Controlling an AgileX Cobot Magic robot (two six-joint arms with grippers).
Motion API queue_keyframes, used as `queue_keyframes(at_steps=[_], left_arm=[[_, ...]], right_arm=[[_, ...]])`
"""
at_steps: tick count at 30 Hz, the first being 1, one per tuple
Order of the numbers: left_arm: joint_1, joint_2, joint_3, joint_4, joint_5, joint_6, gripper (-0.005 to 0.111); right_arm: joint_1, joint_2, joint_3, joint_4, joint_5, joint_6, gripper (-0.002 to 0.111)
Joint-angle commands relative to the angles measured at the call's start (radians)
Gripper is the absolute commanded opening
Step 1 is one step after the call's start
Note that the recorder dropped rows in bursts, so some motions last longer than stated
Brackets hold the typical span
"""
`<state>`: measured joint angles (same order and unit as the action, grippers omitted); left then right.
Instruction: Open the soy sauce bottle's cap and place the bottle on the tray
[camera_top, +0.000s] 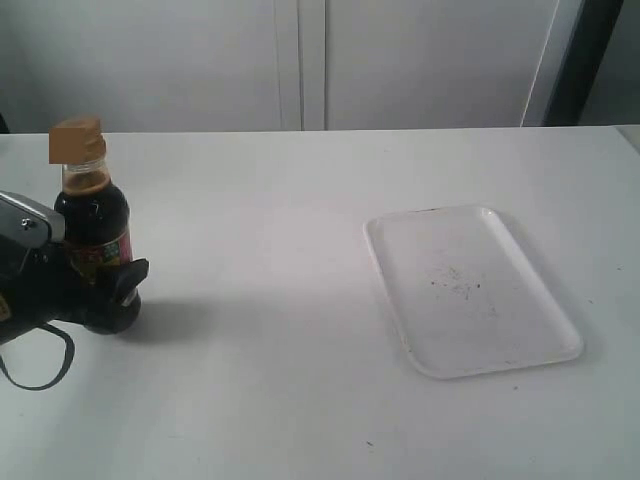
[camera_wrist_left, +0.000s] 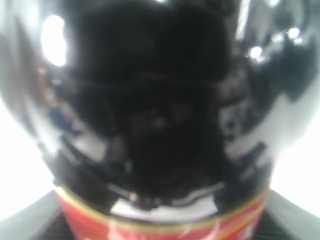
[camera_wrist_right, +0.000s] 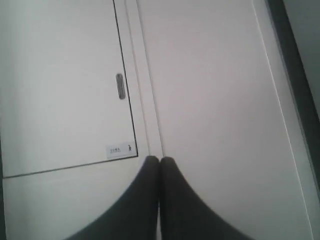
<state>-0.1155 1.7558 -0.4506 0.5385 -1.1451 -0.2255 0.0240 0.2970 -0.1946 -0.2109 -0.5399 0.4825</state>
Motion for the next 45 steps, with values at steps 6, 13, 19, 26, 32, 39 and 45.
queue_keyframes(at_steps=[6, 13, 19, 26, 32, 39, 45], left_arm=[[0.004, -0.02, 0.0, 0.014, -0.076, -0.007, 0.0], [0.004, -0.02, 0.004, 0.022, -0.076, -0.007, 0.0], [0.004, -0.02, 0.022, 0.013, -0.076, 0.006, 0.0], [0.004, -0.02, 0.024, 0.023, -0.076, 0.015, 0.0], [0.004, -0.02, 0.032, 0.024, -0.076, 0.017, 0.0], [0.004, -0.02, 0.032, 0.024, -0.076, 0.019, 0.0], [0.004, -0.02, 0.032, 0.036, -0.076, 0.018, 0.0]], right_arm=[[0.005, 0.424, -0.304, -0.232, 0.041, 0.001, 0.0], [0.044, 0.646, -0.486, -0.391, 0.192, 0.067, 0.0], [0.153, 0.768, -0.568, -0.401, 0.382, -0.21, 0.0], [0.313, 0.854, -0.642, -0.399, 0.655, -0.372, 0.0], [0.495, 0.965, -0.644, -0.417, 0.658, -0.372, 0.0], [0.578, 1.11, -0.618, -0.357, 0.323, -0.165, 0.0], [0.65, 1.242, -0.548, 0.243, -0.003, -0.678, 0.0]])
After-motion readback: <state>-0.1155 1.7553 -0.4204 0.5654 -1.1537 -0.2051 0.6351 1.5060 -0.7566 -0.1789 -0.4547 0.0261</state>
